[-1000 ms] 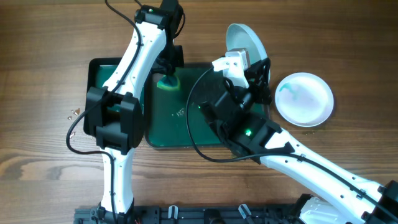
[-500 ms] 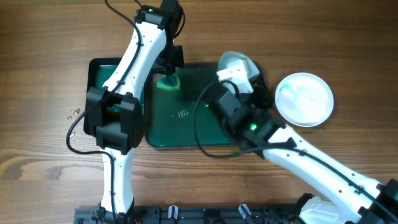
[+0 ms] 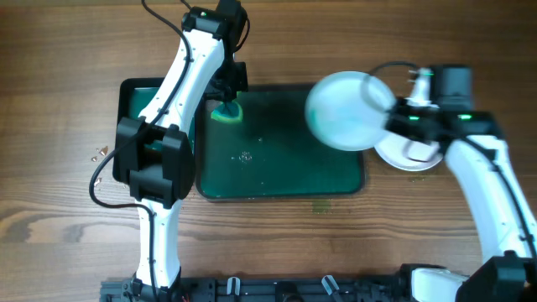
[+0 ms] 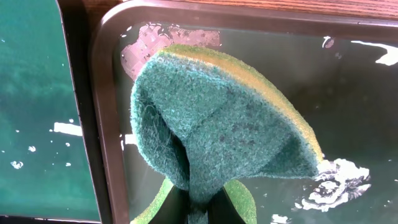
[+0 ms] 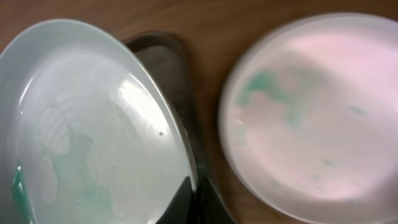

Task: Clean dirty plates on tray and stack at the side
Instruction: 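Lower the plate onto the stacked plates and release the right gripper, then place the sponge back in the small tray with the left gripper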

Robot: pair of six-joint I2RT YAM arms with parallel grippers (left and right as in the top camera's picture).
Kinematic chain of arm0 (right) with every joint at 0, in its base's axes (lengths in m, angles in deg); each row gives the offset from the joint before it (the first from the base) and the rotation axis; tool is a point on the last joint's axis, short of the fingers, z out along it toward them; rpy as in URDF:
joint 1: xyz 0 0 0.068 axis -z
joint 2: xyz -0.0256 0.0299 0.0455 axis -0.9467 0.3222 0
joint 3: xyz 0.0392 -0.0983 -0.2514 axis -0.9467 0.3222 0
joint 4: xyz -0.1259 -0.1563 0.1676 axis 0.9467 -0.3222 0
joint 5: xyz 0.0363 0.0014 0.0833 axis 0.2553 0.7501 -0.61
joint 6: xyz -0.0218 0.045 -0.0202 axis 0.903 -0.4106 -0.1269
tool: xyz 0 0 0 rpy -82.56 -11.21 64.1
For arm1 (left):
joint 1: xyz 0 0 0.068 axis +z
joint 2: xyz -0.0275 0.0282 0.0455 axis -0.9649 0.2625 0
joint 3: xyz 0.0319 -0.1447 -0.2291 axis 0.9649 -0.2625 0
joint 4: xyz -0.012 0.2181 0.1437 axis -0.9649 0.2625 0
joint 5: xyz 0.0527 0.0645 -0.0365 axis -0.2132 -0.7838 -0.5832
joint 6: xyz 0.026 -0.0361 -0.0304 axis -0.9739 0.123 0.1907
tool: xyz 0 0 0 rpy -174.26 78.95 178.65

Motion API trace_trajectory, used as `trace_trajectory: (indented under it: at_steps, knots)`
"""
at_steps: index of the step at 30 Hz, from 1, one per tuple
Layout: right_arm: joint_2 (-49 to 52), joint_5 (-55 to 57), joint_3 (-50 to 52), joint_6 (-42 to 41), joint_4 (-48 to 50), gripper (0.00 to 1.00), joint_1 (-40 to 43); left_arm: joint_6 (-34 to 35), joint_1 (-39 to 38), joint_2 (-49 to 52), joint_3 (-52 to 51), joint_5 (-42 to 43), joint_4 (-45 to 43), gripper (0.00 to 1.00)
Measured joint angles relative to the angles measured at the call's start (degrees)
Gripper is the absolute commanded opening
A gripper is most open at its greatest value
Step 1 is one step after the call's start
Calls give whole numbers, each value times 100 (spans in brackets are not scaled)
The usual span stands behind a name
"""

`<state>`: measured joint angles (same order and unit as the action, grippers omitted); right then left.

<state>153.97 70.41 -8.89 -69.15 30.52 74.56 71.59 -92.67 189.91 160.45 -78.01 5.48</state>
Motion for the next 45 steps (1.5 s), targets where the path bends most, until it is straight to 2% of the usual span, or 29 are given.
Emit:
trace_trajectory:
  at_steps: [4,7,14,15,17,19,21,22,25,29,33,37,41,45]
  knots:
    - [0,20,4,2,-363,4,1117,0,0,0,0,0,0,4]
    - [-13,439,181,-26,-293,4,1580,0,0,0,0,0,0,4]
    - [-20,1071,1172,-199,684,4,1711,0,0,0,0,0,0,4]
    - [-13,1172,1379,-219,885,10,1711,0,0,0,0,0,0,4]
    - [11,1261,1528,-269,1099,34,1711,0,0,0,0,0,2,4]
    - [74,1314,1558,-291,1213,52,1711,0,0,0,0,0,2,4]
    - [122,1300,1578,-251,1357,65,1711,0,0,0,0,0,2,4]
    - [127,1276,1578,-221,1421,67,1711,0,2,0,0,0,4,4]
    - [138,1084,1408,-120,1099,71,1711,-37,22,0,0,0,107,4]
    - [160,509,662,42,535,75,1711,-107,247,-17,0,-2,367,4]
    - [160,-662,-142,415,142,76,1709,-162,807,-280,0,-4,564,4]
    - [160,-1207,-229,581,-101,76,1696,-610,1432,-632,2,-37,796,4]
    - [160,-1373,-229,708,-186,76,1576,-1115,1956,-745,-271,-160,326,4]
    - [160,-1351,-229,793,-208,76,1327,-1484,2363,-752,-1182,-155,-551,4]
